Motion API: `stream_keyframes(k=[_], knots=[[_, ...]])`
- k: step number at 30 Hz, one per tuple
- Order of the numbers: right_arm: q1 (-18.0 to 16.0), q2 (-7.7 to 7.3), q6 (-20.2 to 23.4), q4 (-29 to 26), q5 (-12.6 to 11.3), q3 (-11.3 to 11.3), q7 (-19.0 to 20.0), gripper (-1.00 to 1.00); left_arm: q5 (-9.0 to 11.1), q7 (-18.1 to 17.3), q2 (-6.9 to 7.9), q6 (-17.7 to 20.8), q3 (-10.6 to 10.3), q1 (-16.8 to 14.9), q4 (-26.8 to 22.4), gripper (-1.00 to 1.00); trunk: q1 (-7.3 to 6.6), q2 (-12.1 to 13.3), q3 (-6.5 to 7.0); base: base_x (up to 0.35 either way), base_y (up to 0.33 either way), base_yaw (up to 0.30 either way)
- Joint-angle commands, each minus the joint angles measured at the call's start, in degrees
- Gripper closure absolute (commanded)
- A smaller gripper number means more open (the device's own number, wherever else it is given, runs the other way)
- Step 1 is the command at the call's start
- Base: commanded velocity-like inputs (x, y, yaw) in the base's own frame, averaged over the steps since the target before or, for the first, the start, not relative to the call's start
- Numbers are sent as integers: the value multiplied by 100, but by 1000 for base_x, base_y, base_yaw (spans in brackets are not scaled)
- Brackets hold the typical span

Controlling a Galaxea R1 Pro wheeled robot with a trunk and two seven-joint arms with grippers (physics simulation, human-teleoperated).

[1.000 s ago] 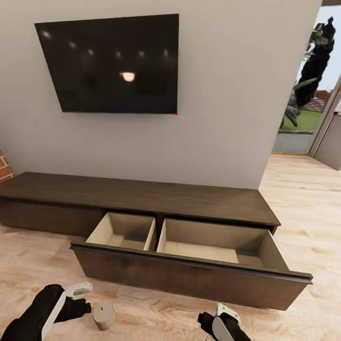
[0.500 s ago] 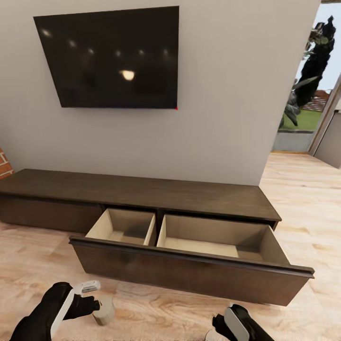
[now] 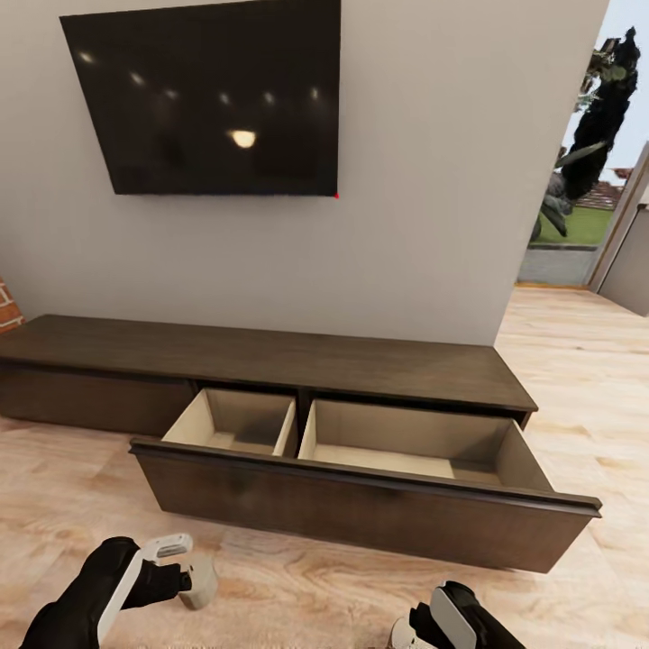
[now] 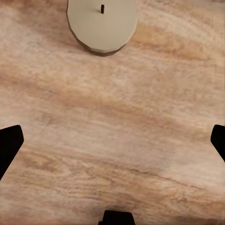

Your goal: Place each of the two pumpkins and all three candles from the living room inside a cabinet in the living room (use any cabinet), then make sure every cabinet is closed, and position the cauldron so it is next to a table in the living room.

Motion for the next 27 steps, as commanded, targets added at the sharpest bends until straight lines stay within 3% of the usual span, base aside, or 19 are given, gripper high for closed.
stream_keyframes(k=[1, 10, 15, 20, 27], knots=[[-1, 4, 1, -1, 0, 3, 0, -100, 3, -3, 1, 3, 0, 0, 0, -100, 2, -2, -23, 0, 0, 0], [-1, 58, 4, -23, 53, 17, 47, -100, 8, -7, 7, 17, 7, 0, -8, -100, 26, -14, -222, 0, 0, 0], [-1, 71, 0, -29, 328, 20, 225, -100, 8, -7, 12, 22, 8, 0, -16, -100, 38, -21, -333, 0, 0, 0], [-1, 66, -21, -26, 420, 21, 447, -100, 8, -7, 12, 26, 8, -1, -17, -100, 51, -27, -444, 0, 0, 0], [-1, 79, -48, -22, 438, 21, 586, -100, 8, -11, 20, 26, 8, 0, -24, -100, 51, -27, -444, 0, 0, 0]])
